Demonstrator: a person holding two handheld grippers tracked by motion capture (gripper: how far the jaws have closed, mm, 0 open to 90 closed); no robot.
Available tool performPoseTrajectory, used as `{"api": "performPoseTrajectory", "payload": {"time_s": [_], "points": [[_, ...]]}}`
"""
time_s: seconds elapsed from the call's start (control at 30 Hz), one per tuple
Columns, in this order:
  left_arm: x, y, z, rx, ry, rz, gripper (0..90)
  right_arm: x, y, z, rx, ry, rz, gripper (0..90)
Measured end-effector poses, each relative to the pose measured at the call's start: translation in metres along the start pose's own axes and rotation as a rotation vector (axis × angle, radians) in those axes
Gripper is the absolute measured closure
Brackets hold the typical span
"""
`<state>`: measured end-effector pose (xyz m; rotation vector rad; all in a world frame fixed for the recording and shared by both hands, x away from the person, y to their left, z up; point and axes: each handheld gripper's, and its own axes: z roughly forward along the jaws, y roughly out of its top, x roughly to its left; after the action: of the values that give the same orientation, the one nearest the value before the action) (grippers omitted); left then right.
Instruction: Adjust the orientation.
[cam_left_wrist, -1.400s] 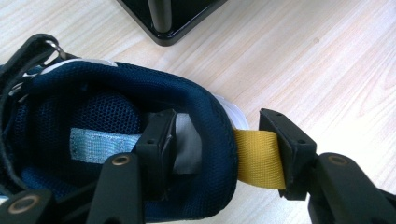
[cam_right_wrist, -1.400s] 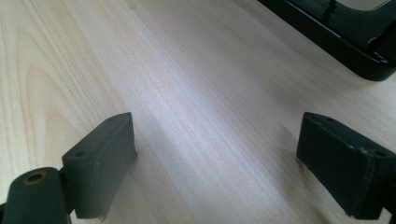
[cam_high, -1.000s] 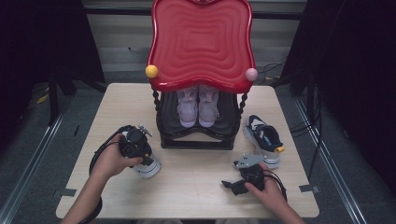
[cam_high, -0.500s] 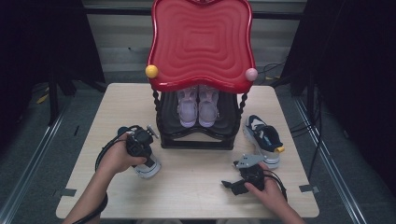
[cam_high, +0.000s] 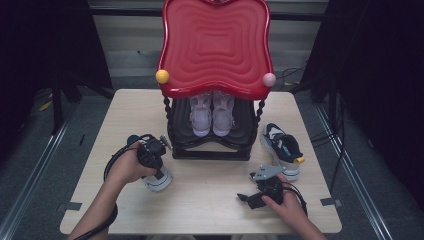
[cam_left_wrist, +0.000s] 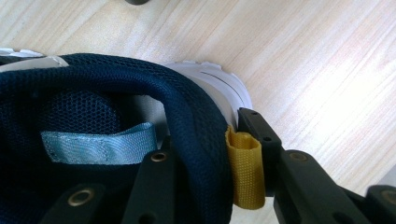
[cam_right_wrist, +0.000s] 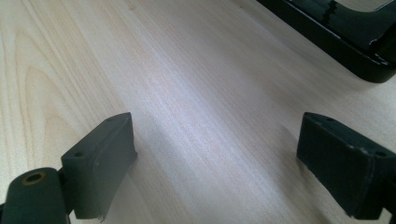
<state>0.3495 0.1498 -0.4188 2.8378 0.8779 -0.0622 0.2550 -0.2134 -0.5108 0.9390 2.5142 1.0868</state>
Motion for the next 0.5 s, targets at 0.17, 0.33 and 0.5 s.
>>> {"api": "performPoseTrajectory", "payload": {"time_s": [0.17,0.33,0.5], "points": [[0.0,-0.003,-0.001,0.001,0.024,0.017,70.5,0.0,0.0,0.0,0.0,0.0,0.0,10.7],[-0.001,-0.005,-0.006,-0.014,0.016,0.023,70.8,0.0,0.0,0.0,0.0,-0.001,0.003,10.7],[-0.003,-0.004,-0.014,-0.016,-0.001,0.031,70.9,0.0,0.0,0.0,0.0,-0.001,0.001,10.7]]}}
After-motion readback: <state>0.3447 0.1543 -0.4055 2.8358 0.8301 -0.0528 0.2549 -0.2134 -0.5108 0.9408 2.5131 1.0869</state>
